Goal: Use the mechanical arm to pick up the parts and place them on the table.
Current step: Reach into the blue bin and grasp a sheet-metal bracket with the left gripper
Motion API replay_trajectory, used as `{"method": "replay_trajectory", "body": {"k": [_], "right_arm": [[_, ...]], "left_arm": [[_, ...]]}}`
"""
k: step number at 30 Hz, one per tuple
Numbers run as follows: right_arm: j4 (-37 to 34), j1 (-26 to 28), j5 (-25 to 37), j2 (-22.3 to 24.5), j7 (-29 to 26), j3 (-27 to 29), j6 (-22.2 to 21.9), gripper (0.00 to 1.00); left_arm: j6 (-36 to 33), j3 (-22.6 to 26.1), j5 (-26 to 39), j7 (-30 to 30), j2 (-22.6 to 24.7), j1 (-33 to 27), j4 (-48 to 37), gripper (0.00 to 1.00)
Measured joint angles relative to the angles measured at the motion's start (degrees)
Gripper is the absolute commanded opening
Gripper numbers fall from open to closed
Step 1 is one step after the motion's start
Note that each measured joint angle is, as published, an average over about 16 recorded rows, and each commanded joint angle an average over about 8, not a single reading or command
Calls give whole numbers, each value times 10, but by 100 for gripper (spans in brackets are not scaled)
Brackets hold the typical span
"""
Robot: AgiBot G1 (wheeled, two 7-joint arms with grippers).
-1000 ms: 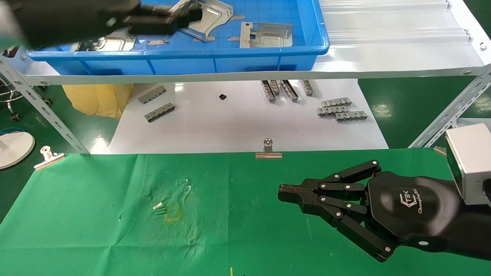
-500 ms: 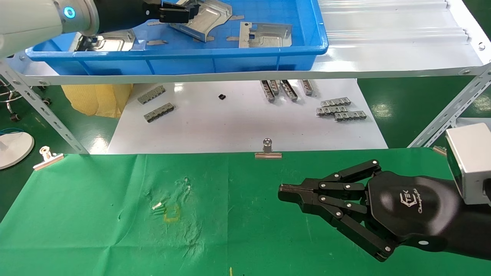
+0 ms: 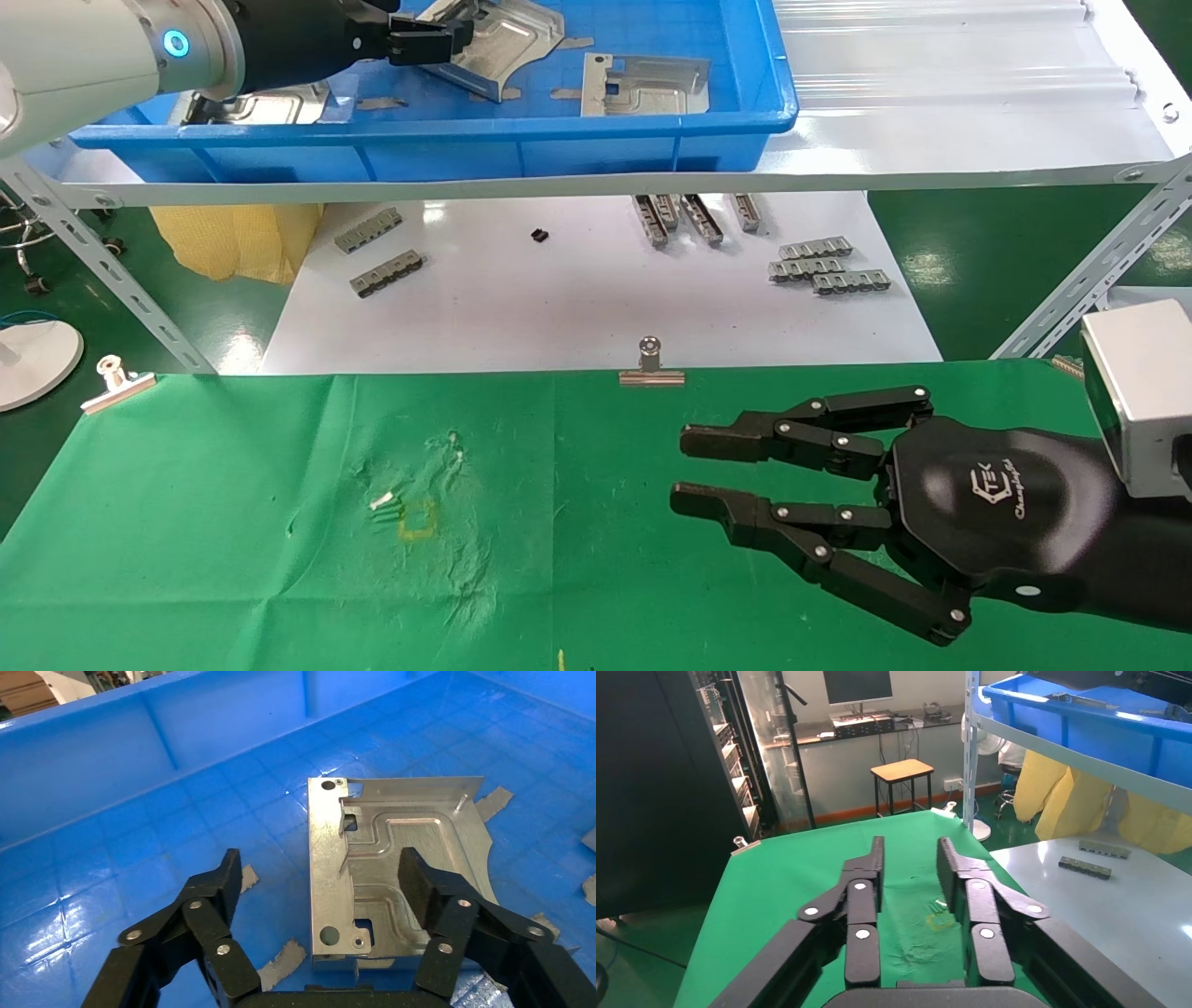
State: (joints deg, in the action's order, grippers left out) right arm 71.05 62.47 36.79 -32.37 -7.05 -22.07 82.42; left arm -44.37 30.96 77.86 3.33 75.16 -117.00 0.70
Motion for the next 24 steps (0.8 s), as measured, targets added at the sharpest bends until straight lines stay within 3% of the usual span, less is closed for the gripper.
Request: {"method": "replay_trajectory", "body": {"k": [24], "right_arm": [[0,0,0,0,0,0,0,100]], "left_arm": [[-16,-10,-14,-17,-7,-1,5,0]]}}
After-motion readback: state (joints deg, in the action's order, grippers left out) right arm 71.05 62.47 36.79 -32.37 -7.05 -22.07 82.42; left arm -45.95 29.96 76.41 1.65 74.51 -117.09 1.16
